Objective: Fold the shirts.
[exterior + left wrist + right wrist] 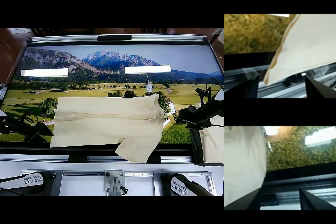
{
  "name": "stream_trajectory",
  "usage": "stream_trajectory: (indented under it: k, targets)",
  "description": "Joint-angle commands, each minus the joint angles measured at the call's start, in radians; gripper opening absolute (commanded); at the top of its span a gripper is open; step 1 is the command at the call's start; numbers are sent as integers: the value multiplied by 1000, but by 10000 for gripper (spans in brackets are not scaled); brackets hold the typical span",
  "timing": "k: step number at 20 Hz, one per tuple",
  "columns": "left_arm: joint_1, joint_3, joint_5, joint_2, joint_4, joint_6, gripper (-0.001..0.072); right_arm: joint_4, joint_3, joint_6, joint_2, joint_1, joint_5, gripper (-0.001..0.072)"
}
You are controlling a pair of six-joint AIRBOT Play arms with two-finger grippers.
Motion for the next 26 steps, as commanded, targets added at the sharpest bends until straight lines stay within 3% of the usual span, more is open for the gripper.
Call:
stream_trajectory:
  k: [1,7,10,14,19,22,26]
  targets:
    - [2,-69,44,5,-40,21,656,8,-6,-4,5,-3,-15,585]
    - [0,-104,84,5,-49,21,654,33,-6,-3,5,-3,-6,584]
    - [-35,-104,116,5,-87,21,488,33,-6,0,5,-3,4,584]
    - [-113,-104,119,5,-94,22,35,33,-6,0,5,-3,19,584]
    - [-130,-103,105,5,-93,29,34,51,-77,-51,14,-29,63,584]
    - [-130,-103,105,8,-93,38,33,198,-250,-103,37,-61,6,584]
    - [-130,-103,103,11,-93,37,34,222,-418,-132,37,37,-115,583]
